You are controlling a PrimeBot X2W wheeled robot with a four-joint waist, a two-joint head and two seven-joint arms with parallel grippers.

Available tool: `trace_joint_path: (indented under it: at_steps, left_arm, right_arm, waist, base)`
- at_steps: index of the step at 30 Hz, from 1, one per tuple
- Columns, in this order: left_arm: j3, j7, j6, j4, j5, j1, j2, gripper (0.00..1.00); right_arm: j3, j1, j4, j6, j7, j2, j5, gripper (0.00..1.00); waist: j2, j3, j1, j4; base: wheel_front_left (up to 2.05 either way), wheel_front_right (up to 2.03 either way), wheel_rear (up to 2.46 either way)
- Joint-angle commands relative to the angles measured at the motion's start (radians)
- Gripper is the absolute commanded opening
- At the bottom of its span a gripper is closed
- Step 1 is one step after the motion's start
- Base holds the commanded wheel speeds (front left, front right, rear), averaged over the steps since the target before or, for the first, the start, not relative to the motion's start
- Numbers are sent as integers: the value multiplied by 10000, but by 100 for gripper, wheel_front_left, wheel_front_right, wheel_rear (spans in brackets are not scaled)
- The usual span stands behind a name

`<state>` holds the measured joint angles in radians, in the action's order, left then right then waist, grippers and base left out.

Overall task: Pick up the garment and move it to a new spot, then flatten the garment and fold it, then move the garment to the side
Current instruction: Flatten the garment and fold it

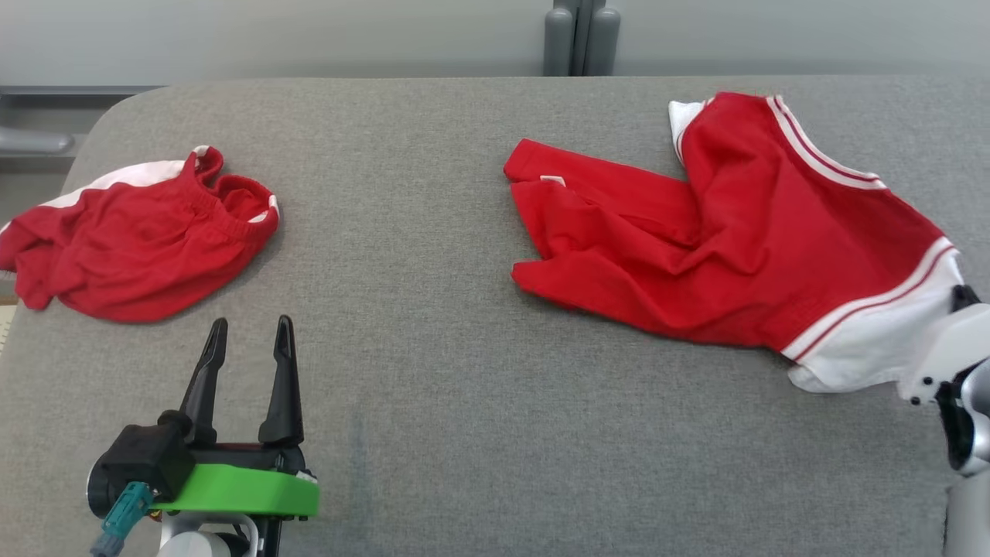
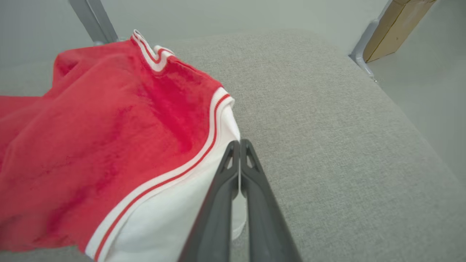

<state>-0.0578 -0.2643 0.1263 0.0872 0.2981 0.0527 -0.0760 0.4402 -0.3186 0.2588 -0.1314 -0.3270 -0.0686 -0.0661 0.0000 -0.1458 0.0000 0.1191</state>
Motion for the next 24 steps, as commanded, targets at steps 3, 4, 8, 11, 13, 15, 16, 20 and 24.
trace_joint_path:
  at_steps: [3,4,8,11,13,15,16,20,24]
  left_arm:
    - [29,-1,-20,-44,8,12,2,100]
    - [32,-1,-17,-35,5,43,6,100]
    - [12,-1,-14,-7,-18,98,29,100]
    - [24,-1,-10,29,-31,30,42,100]
    - [65,-1,-9,38,-23,-53,48,100]
    - [129,-1,-9,51,-10,-167,51,100]
    - [156,-3,-14,51,-3,-223,54,100]
    - [286,-3,-15,63,13,-405,58,100]
    - [390,-3,-13,80,-32,-663,61,100]
  right_arm:
    - [181,818,-1528,14,-859,98,-34,100]
    - [152,995,-1858,14,-986,105,42,100]
    - [24,1422,-2574,12,-808,155,197,100]
    - [-305,1741,-2780,14,-105,167,58,100]
    - [-611,1941,-2831,14,471,170,-29,100]
    - [-943,2134,-2812,14,1072,169,-103,100]
    - [-1124,2217,-2814,14,1369,166,-162,100]
    - [-1797,2520,-2661,14,2594,138,-249,100]
    - [-2489,2764,-2447,14,3544,47,-261,100]
  waist:
    - [0,19,0,-178]
    - [0,17,0,-206]
    - [0,33,0,-269]
    - [0,120,0,-309]
    - [0,193,0,-336]
    - [0,300,0,-374]
    - [0,345,0,-392]
    - [0,598,0,-458]
    - [0,859,0,-496]
  base:
    - [0,0,0]
    - [0,0,0]
    - [0,0,0]
    - [0,0,0]
    - [0,0,0]
    - [0,0,0]
    - [0,0,0]
    - [0,0,0]
    - [0,0,0]
